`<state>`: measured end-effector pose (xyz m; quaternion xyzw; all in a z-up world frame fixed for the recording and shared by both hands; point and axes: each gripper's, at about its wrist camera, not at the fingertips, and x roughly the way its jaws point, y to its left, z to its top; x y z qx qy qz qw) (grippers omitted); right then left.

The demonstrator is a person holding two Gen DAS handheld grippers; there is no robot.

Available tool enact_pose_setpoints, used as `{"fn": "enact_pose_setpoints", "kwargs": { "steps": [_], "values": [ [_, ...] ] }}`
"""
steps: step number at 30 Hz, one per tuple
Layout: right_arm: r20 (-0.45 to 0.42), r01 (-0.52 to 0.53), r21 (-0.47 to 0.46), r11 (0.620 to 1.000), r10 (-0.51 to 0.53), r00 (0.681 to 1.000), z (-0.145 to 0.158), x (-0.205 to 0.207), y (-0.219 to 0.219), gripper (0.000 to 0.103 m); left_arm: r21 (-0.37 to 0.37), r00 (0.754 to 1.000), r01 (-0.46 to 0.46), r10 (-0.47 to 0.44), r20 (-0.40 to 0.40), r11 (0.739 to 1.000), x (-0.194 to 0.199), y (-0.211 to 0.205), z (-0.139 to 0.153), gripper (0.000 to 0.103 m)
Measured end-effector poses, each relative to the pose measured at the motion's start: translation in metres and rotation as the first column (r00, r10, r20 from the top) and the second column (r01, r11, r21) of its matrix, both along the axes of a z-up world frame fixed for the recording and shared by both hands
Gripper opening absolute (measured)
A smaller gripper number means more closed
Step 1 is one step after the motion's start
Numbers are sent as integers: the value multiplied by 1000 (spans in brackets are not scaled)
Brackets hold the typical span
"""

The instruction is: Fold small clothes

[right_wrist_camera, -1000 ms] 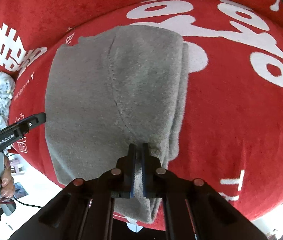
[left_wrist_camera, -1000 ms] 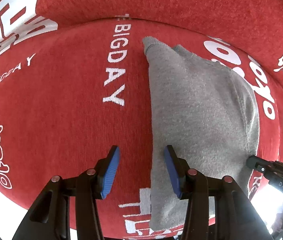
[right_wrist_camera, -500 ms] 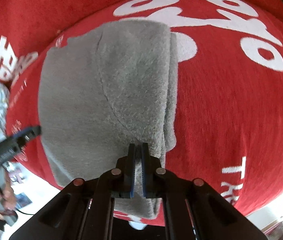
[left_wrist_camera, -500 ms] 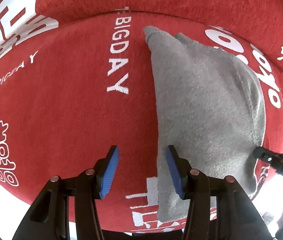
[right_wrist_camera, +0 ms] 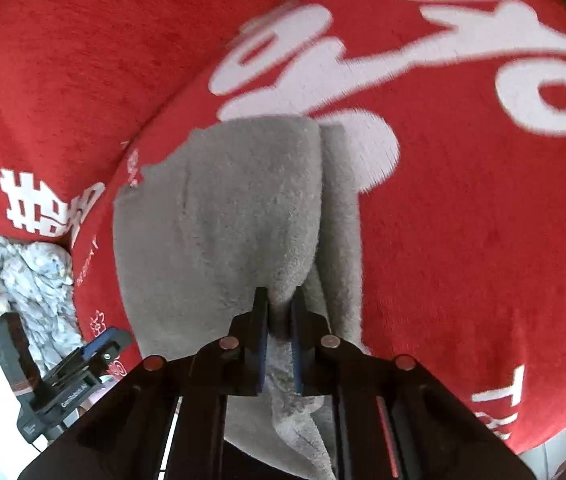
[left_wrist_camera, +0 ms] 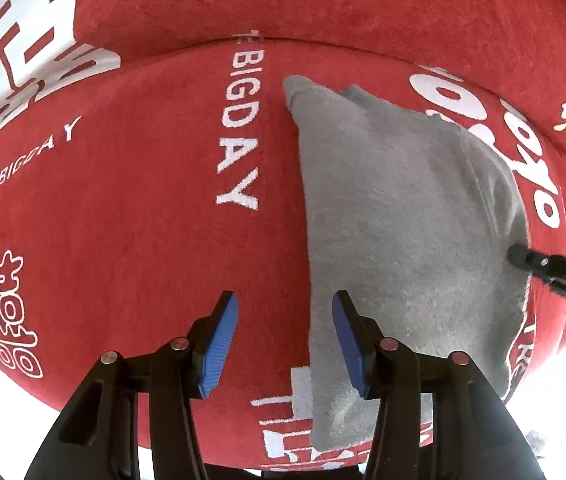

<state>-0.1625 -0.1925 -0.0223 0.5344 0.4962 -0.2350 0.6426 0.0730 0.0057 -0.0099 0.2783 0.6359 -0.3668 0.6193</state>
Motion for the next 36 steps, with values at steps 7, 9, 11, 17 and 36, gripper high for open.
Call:
{"fn": "enact_pose_setpoints", "kwargs": {
  "steps": [7,9,11,17,36],
  "values": [
    [-144,-93,-73,993,82,986,-10,-4,9,8,6,1000,3,-3,-7,1000,-9,-1,-6,51],
    [-140,-77,-65,995,68,988,-15,-3,10,9,12,1000,9,-9,2,1000,-9,-2,-4,51],
    [-141,-84,-77,993,73,987,-9,-2,12,9,15,1000,17,-17,8,1000,-10,-2,-5,51],
    [-149,-63,-68,996,53,987,12,-17,24,12,23,1000,2,-2,4,1000,-11,-1,-5,51],
    [-191,-78,-97,992,58,980,48,-12,57,68,18,998,57,-57,40,998,-32,6,17,95]
  ]
}}
